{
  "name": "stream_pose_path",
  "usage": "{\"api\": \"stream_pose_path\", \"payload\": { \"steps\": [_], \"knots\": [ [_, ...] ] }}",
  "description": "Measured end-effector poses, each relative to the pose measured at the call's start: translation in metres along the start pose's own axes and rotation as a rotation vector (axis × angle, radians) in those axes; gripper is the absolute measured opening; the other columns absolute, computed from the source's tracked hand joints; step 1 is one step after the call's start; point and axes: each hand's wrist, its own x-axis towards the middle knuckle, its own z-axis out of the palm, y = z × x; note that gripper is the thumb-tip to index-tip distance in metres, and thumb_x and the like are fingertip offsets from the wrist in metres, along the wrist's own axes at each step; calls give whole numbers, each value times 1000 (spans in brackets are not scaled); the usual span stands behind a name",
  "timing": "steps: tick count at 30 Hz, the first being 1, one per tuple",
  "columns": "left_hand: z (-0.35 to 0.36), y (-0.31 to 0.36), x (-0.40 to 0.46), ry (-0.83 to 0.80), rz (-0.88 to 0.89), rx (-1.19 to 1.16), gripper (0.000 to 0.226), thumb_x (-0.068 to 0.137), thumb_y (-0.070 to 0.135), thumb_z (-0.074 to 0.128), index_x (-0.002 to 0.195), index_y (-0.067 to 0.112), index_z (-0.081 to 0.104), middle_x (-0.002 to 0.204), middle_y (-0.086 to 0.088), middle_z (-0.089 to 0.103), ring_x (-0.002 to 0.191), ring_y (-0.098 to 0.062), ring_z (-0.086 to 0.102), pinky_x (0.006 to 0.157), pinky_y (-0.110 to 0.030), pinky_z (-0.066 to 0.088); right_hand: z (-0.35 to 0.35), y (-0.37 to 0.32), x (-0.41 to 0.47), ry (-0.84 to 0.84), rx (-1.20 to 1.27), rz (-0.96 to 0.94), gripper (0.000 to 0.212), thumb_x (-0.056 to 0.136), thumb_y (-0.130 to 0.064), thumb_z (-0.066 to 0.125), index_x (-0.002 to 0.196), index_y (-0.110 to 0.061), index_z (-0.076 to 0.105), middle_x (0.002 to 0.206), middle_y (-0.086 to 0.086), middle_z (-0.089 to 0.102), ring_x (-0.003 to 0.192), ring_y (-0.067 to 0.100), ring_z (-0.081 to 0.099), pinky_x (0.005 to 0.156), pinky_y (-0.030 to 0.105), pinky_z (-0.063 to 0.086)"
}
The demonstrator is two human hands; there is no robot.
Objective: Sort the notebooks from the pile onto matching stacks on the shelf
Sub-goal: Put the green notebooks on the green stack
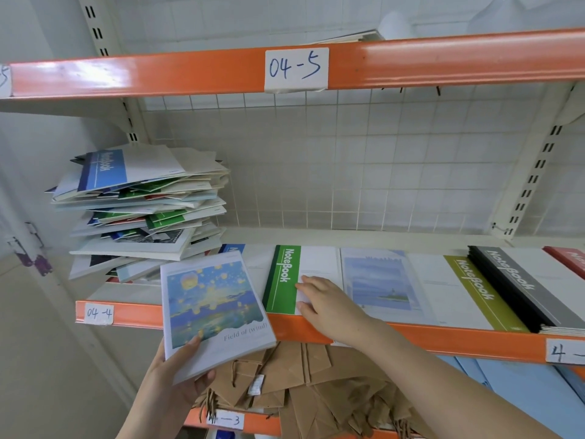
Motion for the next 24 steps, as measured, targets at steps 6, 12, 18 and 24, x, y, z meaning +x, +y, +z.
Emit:
{"api": "stream_pose_path", "payload": {
  "steps": [6,12,18,24],
  "knots": [
    [8,-2,-5,-12,2,15,58,74,12,61,130,14,51,98,-12,58,71,-23,54,42,-26,50,-1,0,-4,17,-36,-11,50,103,-33,30,150,-16,24,158,2,18,145,16,13,117,28,9],
    [32,-4,-11,-60,7,12,40,73,10,60,113,15,58,88,-10,64,66,-22,56,42,-25,49,-19,2,-11,162,340,70,42,101,-28,38,142,-18,38,146,-2,40,134,10,35,107,22,27],
    [85,-11,-12,-169,-31,52,42,73,10,61,114,12,58,82,-11,69,62,-23,60,41,-25,47,-48,25,-30,117,1017,294,39,97,-44,41,125,-18,50,106,-7,63,93,9,65,81,23,53],
    [150,-30,8,-291,82,492,16,94,21,53,107,16,61,85,-5,65,62,-13,57,53,-30,44,-60,65,-46,364,1160,358,16,97,-17,52,111,-13,60,106,9,69,86,18,68,69,25,56]
  ]
}}
